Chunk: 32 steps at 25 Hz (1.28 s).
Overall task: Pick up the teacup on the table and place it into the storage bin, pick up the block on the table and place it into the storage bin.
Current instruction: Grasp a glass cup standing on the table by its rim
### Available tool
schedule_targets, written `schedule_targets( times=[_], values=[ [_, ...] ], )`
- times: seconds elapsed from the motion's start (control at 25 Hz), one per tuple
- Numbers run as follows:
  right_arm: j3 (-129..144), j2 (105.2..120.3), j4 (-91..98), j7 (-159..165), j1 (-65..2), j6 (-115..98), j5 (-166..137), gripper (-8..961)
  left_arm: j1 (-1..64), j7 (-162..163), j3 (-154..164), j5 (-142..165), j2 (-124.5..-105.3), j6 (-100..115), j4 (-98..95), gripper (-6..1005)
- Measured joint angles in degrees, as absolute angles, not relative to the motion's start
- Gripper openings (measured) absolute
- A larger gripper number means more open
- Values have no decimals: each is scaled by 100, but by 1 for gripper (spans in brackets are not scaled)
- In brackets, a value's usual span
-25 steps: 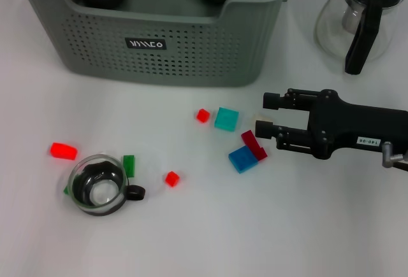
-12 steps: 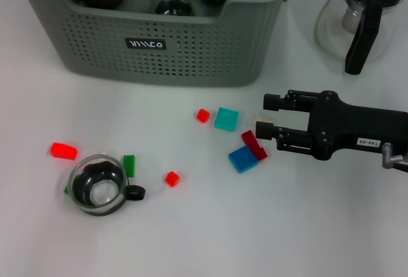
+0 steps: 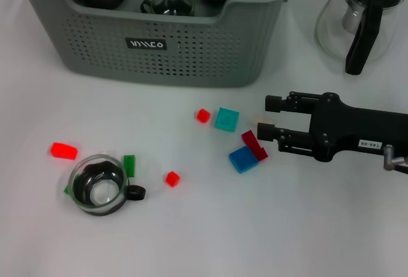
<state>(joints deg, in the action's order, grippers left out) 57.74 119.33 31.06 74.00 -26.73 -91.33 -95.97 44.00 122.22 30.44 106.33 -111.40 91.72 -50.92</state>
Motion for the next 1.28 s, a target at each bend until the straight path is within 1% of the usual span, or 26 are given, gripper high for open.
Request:
schedule_targets(
  times=[0.04, 0.12, 0.16, 0.24, 0.28, 0.52, 0.76, 0.84, 0.88, 1.04, 1.24, 1.28],
  values=[
    [5774, 11934, 3105, 7401, -2674, -9134, -9598, 640, 4245, 12016, 2867, 10146, -10991, 9579, -4753, 379],
    [5774, 11936, 3104, 7400, -2678, -9149, -9598, 640, 3959, 11609, 2621, 9383, -10713, 10422, -3988, 601],
    [5774, 11936, 3104, 7401, -2680, -9155, -9598, 640, 3806, 11457, 2550, 9189, -10614, 10746, -3718, 601],
    [5774, 11936, 3103, 7401, -2684, -9166, -9598, 640, 3506, 11211, 2571, 9133, -10546, 11191, -3588, 601],
    [5774, 11935, 3103, 7401, -2686, -9170, -9598, 640, 3242, 11099, 2668, 9336, -10558, 11374, -3760, 600],
    [5774, 11912, 3102, 7409, -2707, -9175, -9598, 640, 2636, 10921, 2975, 10926, -10731, 11617, -5382, 600],
    [5774, 11884, 3102, 7508, -2694, -9176, -9598, 640, 2543, 10744, 3752, 11943, -10827, 11648, -6474, 599],
    [5775, 11884, 3102, 7511, -2685, -9178, -9598, 640, 2602, 10772, 4027, 12378, -10905, 11613, -6752, 598],
    [5774, 11884, 3102, 7512, -2682, -9177, -9598, 640, 2670, 10782, 4157, 12718, -10994, 11589, -6929, 598],
    [5774, 11894, 3102, 7514, -2673, -9165, -9598, 640, 3036, 10783, 4438, 13988, -11436, 11545, -7355, 598],
    [5776, 11899, 3102, 7515, -2681, -9149, -9598, 640, 3509, 10794, 4764, 15505, -11952, 11272, -7427, 597],
    [5778, 11899, 3102, 7515, -2681, -9147, -9598, 640, 3583, 10795, 4808, 15788, -12082, 11133, -7440, 597]
  ],
)
